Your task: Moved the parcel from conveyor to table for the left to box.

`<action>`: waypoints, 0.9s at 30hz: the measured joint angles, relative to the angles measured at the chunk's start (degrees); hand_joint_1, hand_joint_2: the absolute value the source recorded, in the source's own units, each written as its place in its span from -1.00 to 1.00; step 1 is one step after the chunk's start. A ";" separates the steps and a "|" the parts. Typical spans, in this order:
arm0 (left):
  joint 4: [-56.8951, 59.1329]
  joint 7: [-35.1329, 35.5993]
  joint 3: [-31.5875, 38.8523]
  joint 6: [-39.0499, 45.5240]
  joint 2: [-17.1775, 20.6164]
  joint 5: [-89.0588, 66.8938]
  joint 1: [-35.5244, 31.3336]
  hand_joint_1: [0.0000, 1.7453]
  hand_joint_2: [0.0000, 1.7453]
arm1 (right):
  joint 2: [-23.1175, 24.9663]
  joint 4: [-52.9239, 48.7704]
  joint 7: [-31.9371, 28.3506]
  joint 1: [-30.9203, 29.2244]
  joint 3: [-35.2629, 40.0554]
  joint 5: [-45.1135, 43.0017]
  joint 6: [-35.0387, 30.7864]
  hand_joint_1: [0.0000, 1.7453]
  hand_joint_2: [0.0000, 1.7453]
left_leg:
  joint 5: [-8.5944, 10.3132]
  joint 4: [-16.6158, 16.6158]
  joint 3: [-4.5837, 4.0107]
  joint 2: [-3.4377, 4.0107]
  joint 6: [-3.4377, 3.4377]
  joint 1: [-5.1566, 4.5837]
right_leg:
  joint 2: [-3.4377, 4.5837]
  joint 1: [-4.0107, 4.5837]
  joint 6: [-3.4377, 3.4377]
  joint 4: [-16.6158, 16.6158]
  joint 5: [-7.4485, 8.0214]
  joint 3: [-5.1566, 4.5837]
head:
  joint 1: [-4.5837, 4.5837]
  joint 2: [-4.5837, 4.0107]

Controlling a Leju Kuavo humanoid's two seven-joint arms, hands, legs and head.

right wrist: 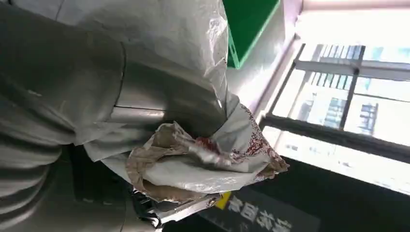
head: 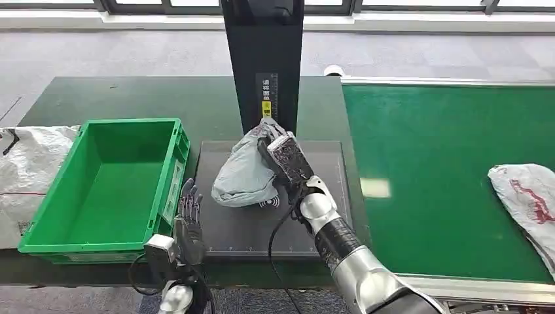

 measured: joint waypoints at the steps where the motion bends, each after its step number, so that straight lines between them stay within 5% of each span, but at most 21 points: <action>1: 0.09 0.00 0.00 0.24 0.00 0.19 -0.22 -1.00 -1.00 | 0.09 0.20 0.97 0.04 1.27 -3.54 0.78 0.78 1.00 | 0.00 0.00 0.00 0.00 0.00 0.00 | 0.00 0.00 0.00 0.00 0.00 0.00 | -0.02 0.00; 4: 0.28 0.00 -0.02 0.46 0.00 0.28 -0.69 -1.00 -1.00 | 0.22 0.68 1.77 0.08 7.68 -14.32 0.12 0.78 1.00 | 0.00 0.00 0.00 0.02 0.00 0.01 | 0.02 0.01 -0.01 0.00 0.00 -0.03 | -0.02 0.00; 5: 0.28 0.00 -0.07 0.46 0.02 0.28 -0.72 -1.00 -1.00 | 0.22 0.90 1.74 0.05 9.84 -15.38 -2.53 -0.72 1.00 | 0.00 0.00 0.00 0.02 0.00 0.01 | 0.02 0.01 -0.01 0.00 0.00 -0.03 | -0.02 0.00; 7: 0.31 0.00 -0.15 0.44 0.07 0.28 -1.07 -1.00 -1.00 | 0.22 2.47 1.00 -0.21 13.47 -15.03 -7.27 -0.72 1.00 | 0.00 0.00 0.00 -0.01 0.00 0.01 | -0.02 0.02 -0.01 0.00 0.00 -0.02 | -0.02 0.00; 8: 0.33 0.00 -0.15 0.39 0.07 0.28 -1.37 -1.00 -1.00 | 0.15 3.37 0.45 -0.20 14.45 -14.77 -8.05 -1.00 1.00 | 0.00 0.00 0.00 -0.04 0.00 0.01 | -0.04 0.02 -0.01 0.00 0.00 0.00 | -0.02 0.00; 25: -2.01 0.00 -0.15 2.80 0.44 -1.73 -1.60 -1.00 -1.00 | -3.33 6.57 5.18 4.66 18.86 2.53 -15.87 -1.00 1.00 | 0.00 0.01 0.00 -0.06 0.00 0.01 | -0.04 0.02 -0.03 -0.01 0.04 0.04 | -0.02 0.00; 26: -2.64 0.00 -0.15 2.86 0.52 -2.14 -1.34 -1.00 -1.00 | -4.28 4.94 5.57 6.12 18.69 4.71 -15.76 -1.00 -1.00 | -0.01 0.01 0.01 -0.10 0.00 0.01 | -0.06 0.02 -0.03 -0.02 0.03 0.08 | -0.02 0.00; 27: -3.50 0.00 -0.15 2.91 0.57 -2.78 -0.80 -1.00 -1.00 | -5.36 2.30 6.78 8.50 18.24 8.02 -15.48 -1.00 -1.00 | -0.02 0.01 0.03 -0.15 0.00 0.01 | -0.09 0.01 -0.03 -0.03 -0.01 0.12 | -0.02 0.00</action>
